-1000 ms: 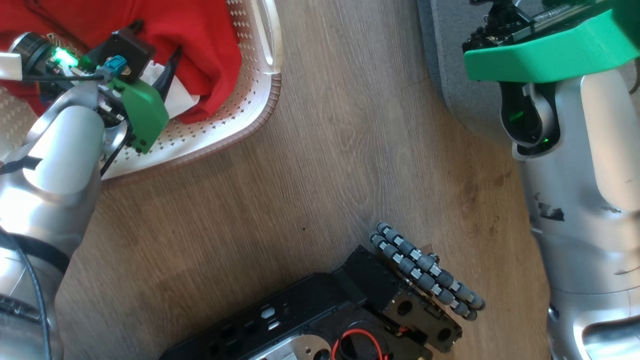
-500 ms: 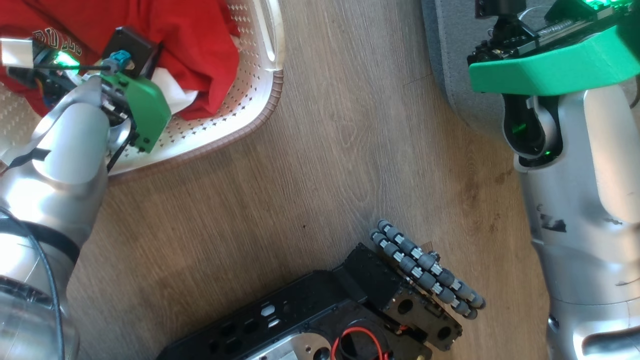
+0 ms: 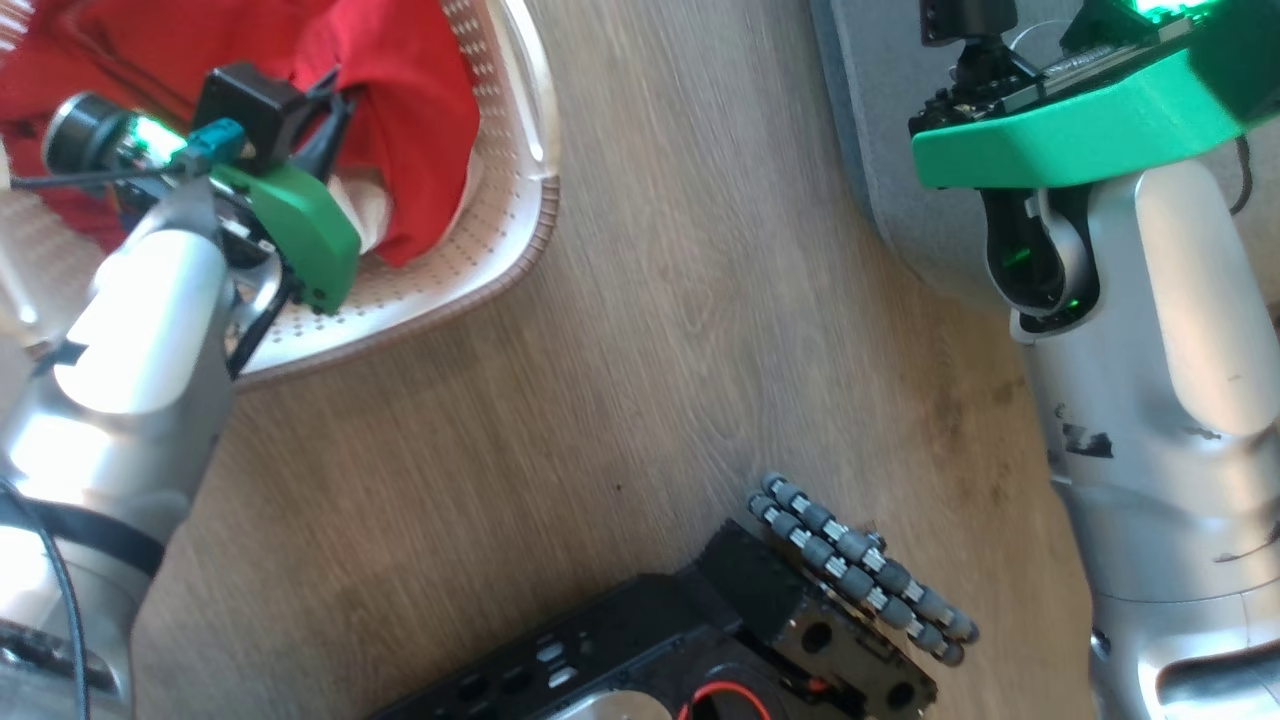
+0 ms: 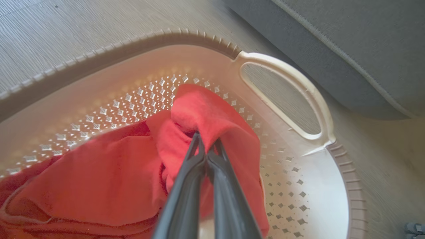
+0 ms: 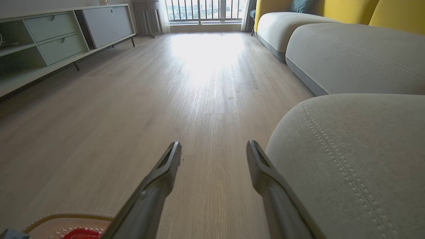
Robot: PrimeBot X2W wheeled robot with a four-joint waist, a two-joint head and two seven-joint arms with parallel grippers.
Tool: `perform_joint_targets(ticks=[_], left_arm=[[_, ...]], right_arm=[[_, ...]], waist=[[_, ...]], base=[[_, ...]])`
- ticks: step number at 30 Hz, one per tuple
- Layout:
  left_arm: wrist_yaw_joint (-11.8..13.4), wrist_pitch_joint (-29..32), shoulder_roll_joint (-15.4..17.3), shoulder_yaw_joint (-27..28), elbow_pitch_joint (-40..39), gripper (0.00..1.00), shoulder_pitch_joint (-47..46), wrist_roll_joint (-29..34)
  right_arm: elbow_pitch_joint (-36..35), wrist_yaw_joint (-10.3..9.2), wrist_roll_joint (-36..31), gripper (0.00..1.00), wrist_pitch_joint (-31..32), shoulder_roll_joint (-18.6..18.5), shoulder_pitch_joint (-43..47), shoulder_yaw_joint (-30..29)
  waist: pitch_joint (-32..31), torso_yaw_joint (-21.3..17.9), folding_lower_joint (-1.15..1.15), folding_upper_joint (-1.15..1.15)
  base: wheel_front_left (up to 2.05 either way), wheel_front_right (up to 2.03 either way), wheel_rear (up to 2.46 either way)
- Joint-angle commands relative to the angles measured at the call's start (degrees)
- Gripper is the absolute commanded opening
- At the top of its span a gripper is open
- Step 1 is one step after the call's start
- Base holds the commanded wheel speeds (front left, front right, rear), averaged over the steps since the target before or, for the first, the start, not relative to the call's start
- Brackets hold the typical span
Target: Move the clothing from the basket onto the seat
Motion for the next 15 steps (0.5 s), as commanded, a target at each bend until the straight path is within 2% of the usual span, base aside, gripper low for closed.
perform_joint_targets(ticks=[1, 15], left_arm=[[-0.1, -0.7, 0.5, 2.0, -2.0, 0.0, 1.2, -0.3], [-0.1, -0.7, -6.1, 10.6, -10.6, 0.0, 10.0, 1.0]], right_arm=[[-1.3, -0.01, -0.6, 1.0, -0.4, 0.4, 1.5, 0.2], [4.3, -0.01, -7.8, 1.0, -0.4, 0.4, 6.0, -1.8]], waist=[[-2.3, 1.6, 0.0, 0.0], [-15.8, 10.5, 0.0, 0.0]], base=[[0.0, 0.0, 0.0], [0.0, 0.0, 0.0]])
